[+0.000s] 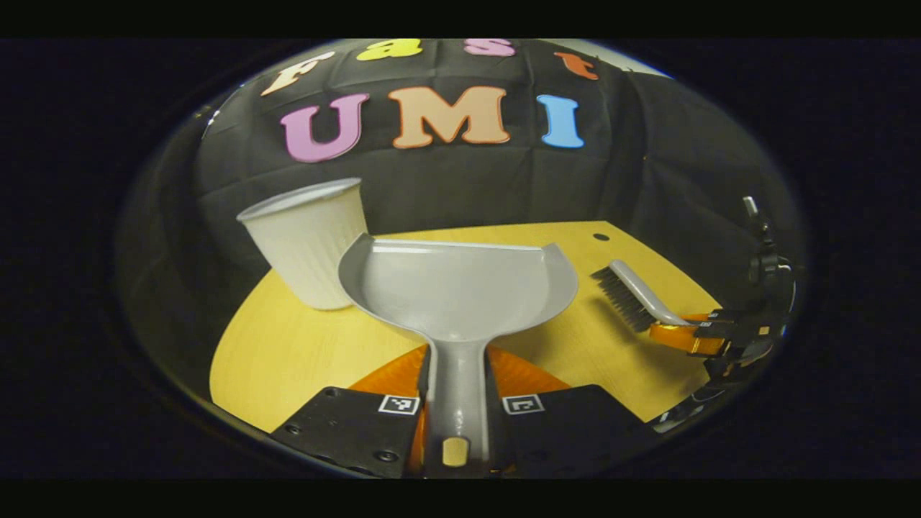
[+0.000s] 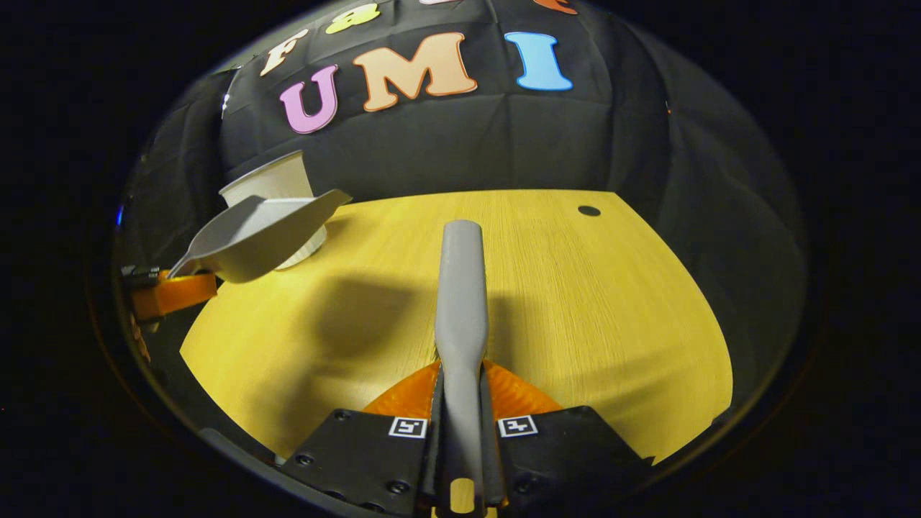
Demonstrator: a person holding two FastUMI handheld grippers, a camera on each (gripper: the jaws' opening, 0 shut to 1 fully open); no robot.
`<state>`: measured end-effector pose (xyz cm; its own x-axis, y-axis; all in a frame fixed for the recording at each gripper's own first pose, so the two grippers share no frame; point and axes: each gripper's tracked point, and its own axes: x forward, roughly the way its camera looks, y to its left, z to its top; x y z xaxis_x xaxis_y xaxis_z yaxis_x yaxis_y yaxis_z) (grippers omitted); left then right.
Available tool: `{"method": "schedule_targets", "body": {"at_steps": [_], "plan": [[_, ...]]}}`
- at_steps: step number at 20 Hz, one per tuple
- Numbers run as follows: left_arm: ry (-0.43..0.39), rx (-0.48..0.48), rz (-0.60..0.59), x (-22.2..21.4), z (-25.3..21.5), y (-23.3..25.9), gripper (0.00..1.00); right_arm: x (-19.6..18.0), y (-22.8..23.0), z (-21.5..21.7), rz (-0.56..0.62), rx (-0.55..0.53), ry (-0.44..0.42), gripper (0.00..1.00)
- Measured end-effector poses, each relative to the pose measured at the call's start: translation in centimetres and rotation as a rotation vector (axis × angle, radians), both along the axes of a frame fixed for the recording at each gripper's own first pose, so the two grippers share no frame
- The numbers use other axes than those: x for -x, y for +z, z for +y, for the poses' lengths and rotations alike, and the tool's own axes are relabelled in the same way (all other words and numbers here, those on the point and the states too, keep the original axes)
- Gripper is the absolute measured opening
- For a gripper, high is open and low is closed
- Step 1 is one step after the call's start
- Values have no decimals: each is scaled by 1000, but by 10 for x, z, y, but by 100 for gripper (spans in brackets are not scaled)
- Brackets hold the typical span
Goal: Pick up the small broom and dustpan from the desktop, sweep the trash into the dustpan with the broom, and then empty the trash into the garbage bin.
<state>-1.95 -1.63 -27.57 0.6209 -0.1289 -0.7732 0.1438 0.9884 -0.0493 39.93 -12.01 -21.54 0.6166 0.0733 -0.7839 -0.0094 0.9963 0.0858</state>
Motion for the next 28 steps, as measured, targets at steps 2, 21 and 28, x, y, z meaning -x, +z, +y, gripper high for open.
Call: {"method": "schedule_targets", "body": {"at_steps": [2,21,28], "plan": [[3,-22,65,16,3,-22,28,5,-13,-1,44,24,6,20],[52,27,222,51,-2,-66,43,-16,13,6,185,103,-7,27],[16,-32,85,41,-2,-27,94,-17,40,8,97,117,25,85]]}}
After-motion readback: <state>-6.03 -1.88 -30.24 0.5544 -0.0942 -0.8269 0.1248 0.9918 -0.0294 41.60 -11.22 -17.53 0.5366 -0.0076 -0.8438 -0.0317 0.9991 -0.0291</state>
